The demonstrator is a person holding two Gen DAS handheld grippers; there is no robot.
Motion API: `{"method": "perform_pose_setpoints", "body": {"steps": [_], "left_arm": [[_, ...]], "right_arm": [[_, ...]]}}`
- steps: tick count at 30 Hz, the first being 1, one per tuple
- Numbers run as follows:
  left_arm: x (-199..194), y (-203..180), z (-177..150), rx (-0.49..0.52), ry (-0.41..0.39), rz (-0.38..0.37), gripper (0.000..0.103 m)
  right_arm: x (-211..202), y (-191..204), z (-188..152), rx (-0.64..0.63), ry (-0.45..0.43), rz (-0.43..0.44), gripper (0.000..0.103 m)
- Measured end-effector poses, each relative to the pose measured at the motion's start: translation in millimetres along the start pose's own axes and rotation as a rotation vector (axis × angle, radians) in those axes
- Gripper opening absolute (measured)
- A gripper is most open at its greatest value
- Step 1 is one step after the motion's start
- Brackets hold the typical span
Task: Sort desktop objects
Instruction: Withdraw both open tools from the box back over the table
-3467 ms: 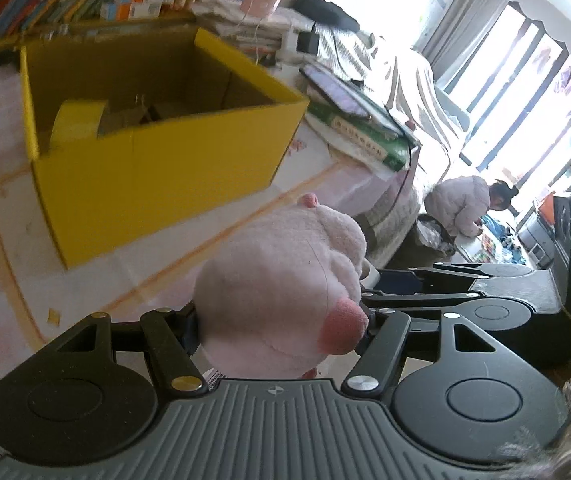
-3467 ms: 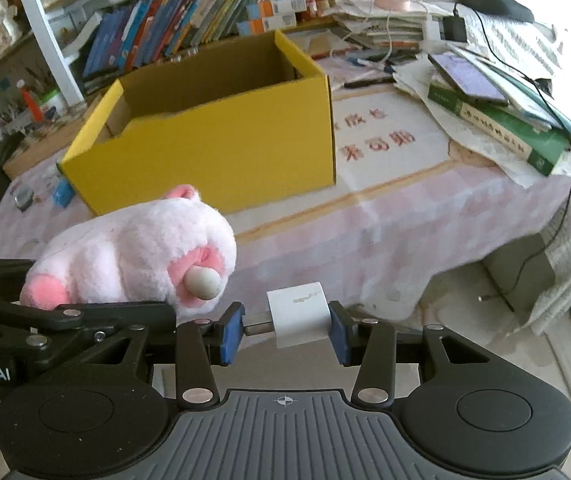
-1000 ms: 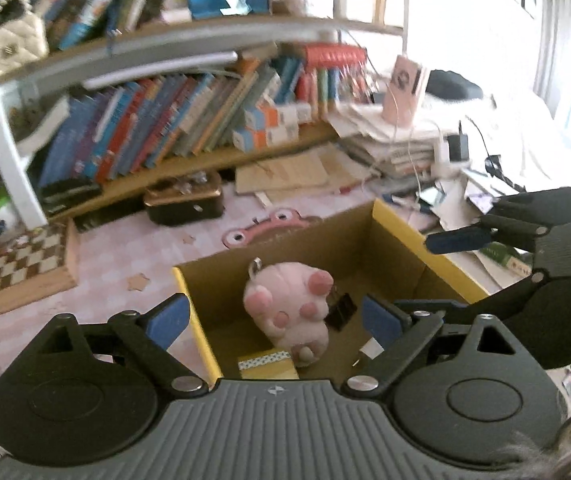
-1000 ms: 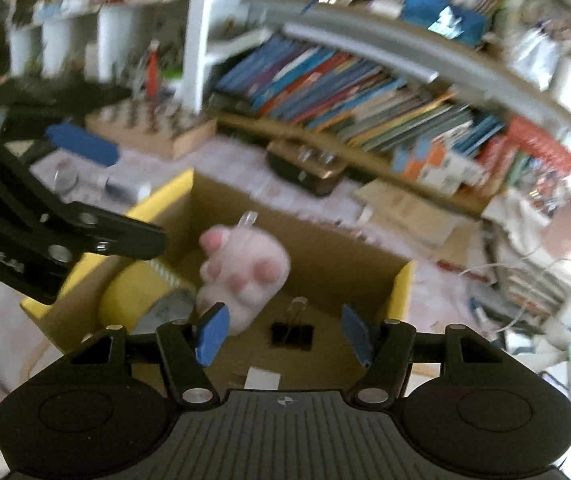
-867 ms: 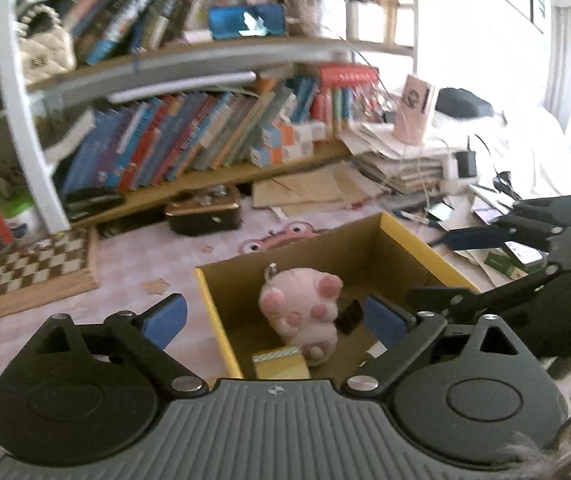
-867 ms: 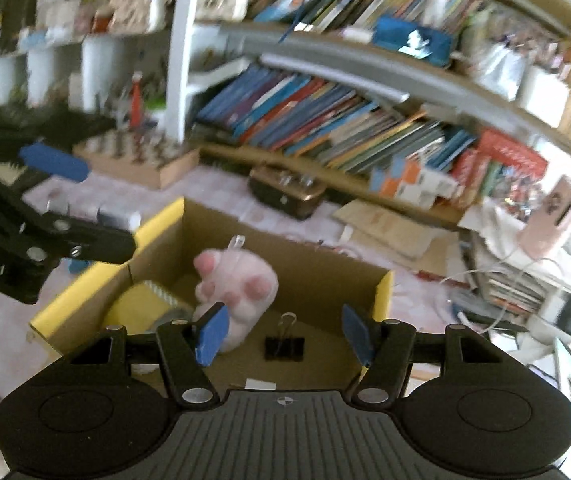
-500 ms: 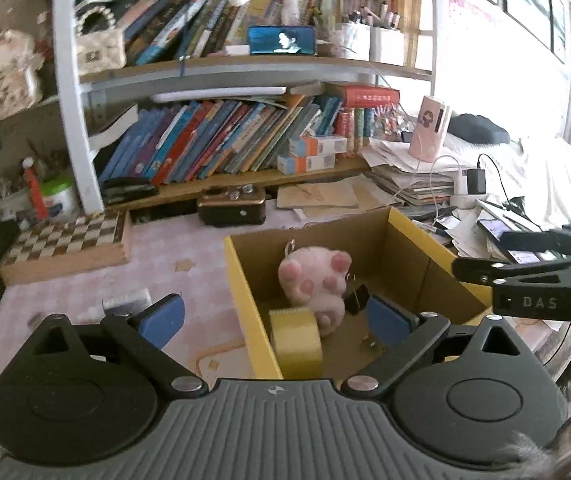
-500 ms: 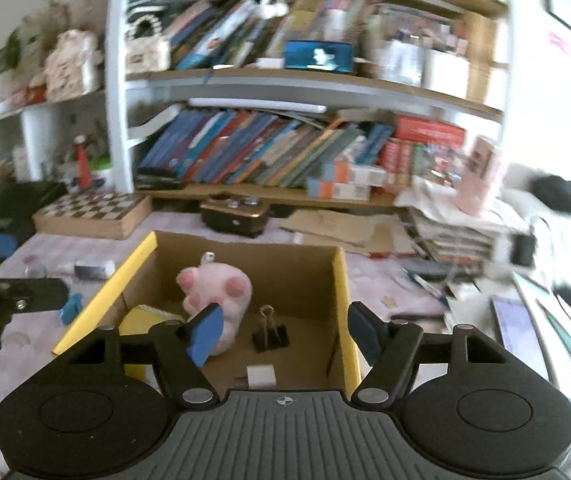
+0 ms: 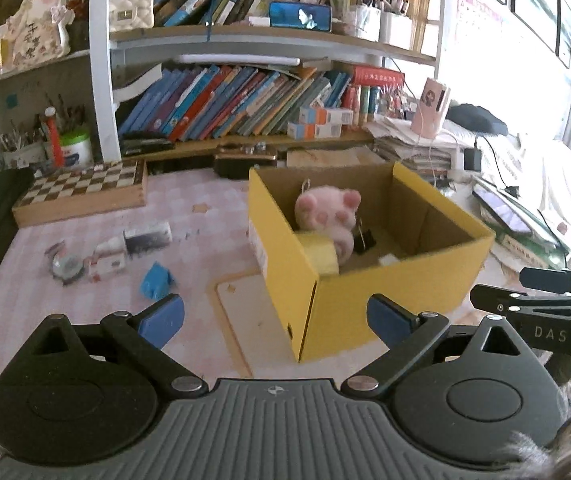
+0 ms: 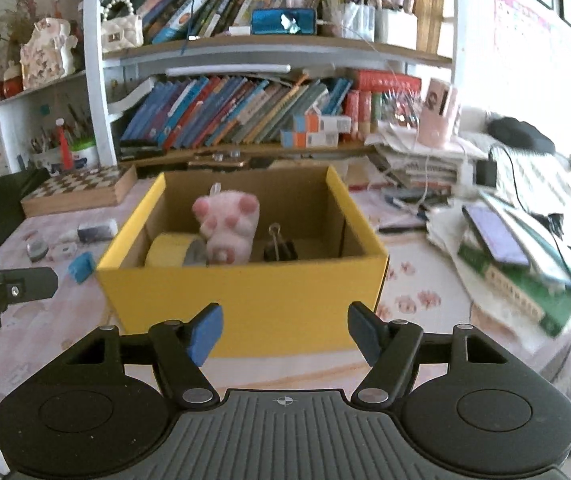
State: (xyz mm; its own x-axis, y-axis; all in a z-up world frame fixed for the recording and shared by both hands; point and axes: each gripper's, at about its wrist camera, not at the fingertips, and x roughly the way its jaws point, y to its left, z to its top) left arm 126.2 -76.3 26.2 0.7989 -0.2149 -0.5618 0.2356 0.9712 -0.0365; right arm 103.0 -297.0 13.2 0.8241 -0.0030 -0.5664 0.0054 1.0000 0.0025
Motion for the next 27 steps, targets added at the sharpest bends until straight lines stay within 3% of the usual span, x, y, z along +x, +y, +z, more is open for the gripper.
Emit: {"method": "perform_pose_setpoints", "body": {"steps": [15, 27], "left_arm": [[-28, 33, -51, -0.024, 0.093, -0.021, 0.098], [-31, 43, -81, 0.03, 0.222, -0.084, 0.099]], "right_arm": [[-35, 48, -49, 0.047, 0.089, -0.044, 0.07], [-41, 83, -77, 0.041, 0.186, -0.013, 0.07]]}}
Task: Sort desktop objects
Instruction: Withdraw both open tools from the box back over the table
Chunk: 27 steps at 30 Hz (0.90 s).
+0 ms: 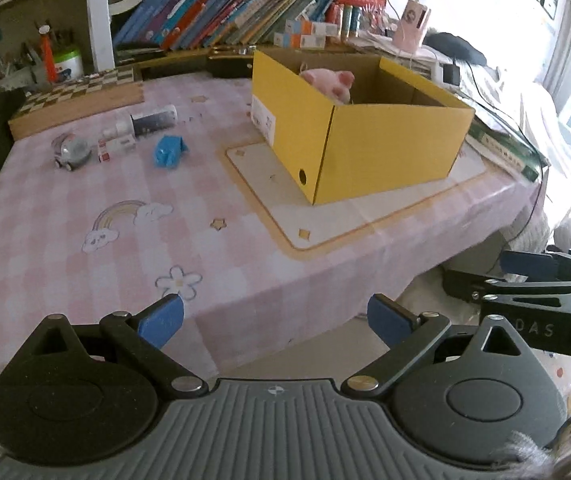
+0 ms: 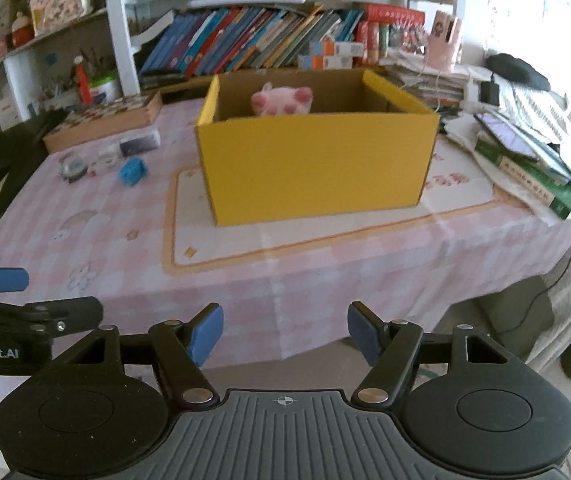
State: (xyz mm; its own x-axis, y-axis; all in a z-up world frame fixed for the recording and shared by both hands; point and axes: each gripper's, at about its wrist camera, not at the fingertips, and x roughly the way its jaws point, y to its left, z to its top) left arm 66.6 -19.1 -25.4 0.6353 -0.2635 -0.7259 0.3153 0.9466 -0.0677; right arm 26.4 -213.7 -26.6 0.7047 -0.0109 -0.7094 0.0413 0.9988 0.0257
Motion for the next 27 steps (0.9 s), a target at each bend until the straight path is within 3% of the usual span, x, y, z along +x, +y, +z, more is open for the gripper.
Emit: {"method": "perform_pose_setpoints", "body": {"steps": [27], "left_arm": [[-32, 79, -34, -0.127, 0.009, 0.105, 0.099]], "right_arm": [[6, 95, -7, -0.143, 0.046, 0.136, 0.072]]}}
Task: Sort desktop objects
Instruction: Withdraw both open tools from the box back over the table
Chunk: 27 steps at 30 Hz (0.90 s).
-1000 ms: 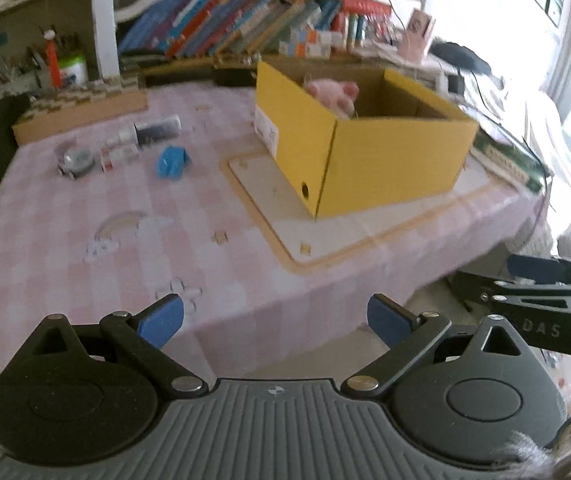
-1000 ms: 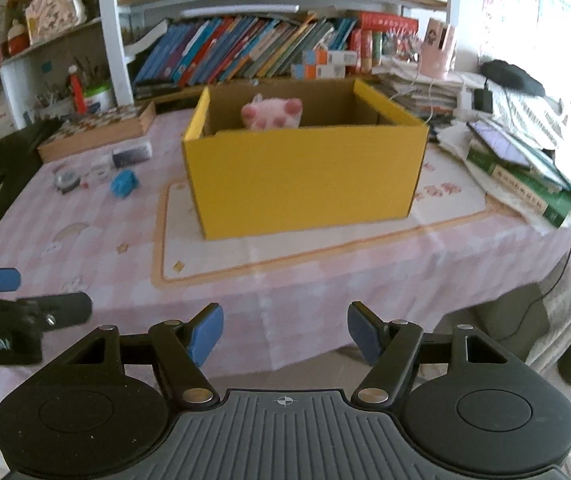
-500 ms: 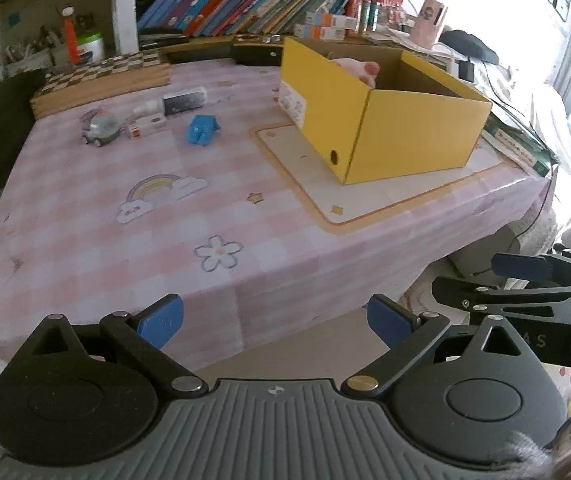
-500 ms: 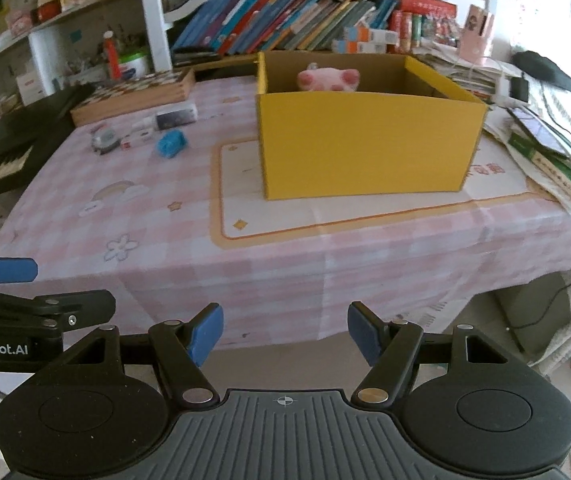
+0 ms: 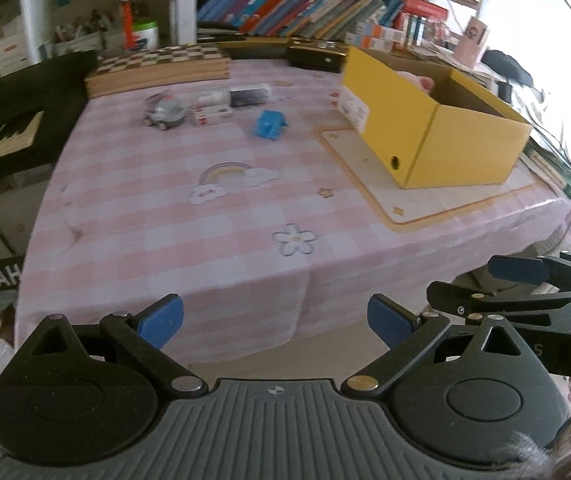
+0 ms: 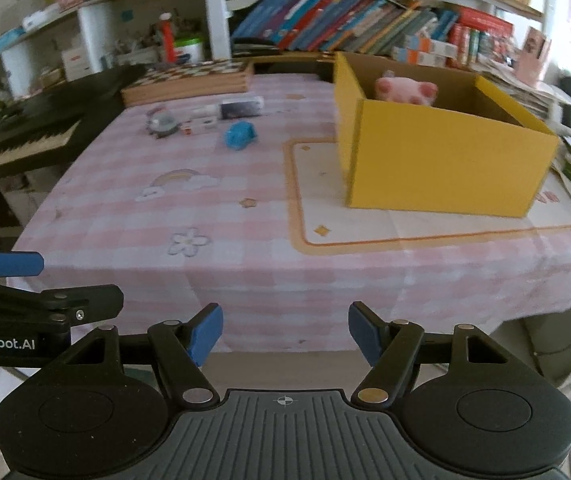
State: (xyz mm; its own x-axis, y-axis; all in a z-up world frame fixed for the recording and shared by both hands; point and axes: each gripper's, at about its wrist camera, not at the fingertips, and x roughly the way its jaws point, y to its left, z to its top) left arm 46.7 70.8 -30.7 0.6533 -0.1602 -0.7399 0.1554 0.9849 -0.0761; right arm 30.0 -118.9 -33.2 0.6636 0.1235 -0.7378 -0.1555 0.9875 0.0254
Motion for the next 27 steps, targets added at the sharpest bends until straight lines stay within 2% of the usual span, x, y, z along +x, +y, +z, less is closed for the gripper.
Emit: {"method": "perform_pose_setpoints", "body": {"steps": [11, 20, 27], "left_arm": [[-14, 37, -4, -0.088, -0.03, 0.067, 0.099], [-13, 47, 3, -0.115, -0.067, 0.082, 0.099], [3, 53, 18, -0.122, -0.072, 0.089, 0.099]], "right_arm": [[7, 39, 13, -0.102, -0.007, 0.077, 0.072], [13, 48, 26, -0.132, -0.031, 0.097, 0.072], [30, 50, 41, -0.146, -0.037, 0.11, 0.072]]}}
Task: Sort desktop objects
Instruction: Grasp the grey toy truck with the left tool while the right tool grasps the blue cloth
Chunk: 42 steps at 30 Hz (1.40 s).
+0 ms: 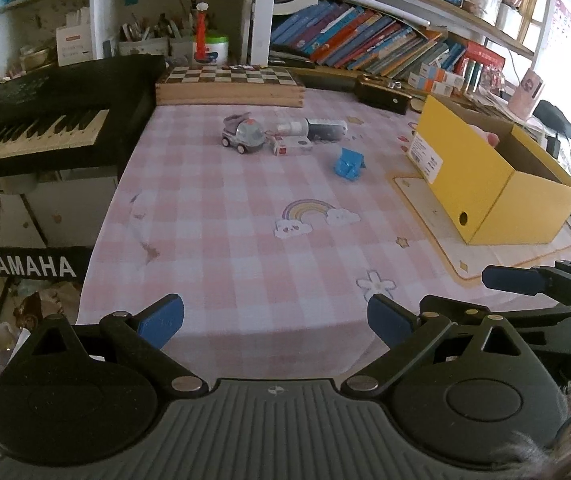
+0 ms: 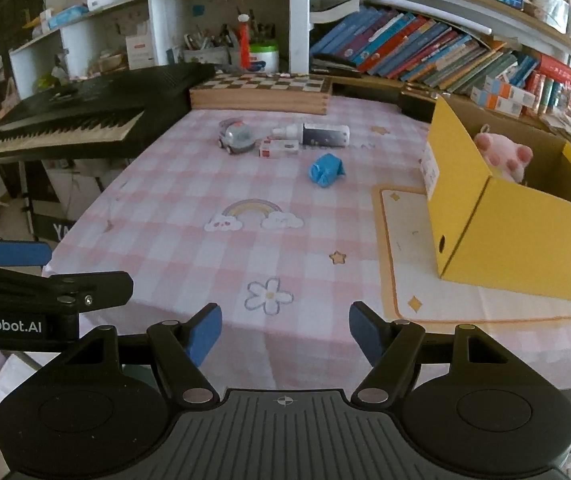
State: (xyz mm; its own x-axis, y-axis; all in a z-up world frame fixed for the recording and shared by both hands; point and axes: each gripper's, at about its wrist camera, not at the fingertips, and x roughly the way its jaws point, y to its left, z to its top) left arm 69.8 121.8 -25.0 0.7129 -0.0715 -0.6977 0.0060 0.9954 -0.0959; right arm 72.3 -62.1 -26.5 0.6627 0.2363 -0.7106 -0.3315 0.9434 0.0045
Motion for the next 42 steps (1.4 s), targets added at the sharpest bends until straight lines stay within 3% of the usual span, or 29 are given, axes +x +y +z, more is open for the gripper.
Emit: {"method": "perform_pose_setpoints", "body": {"steps": [27, 42], "left_arm": [[113, 14, 122, 0.053, -0.065, 0.114, 0.099], [185, 24, 158, 0.076, -0.036, 0.124, 0.099]], "right_arm": [[123, -35, 113, 0.008, -0.033, 0.029, 0.072], [175, -42, 130, 0.024, 0.023, 0.005, 0.072]]}}
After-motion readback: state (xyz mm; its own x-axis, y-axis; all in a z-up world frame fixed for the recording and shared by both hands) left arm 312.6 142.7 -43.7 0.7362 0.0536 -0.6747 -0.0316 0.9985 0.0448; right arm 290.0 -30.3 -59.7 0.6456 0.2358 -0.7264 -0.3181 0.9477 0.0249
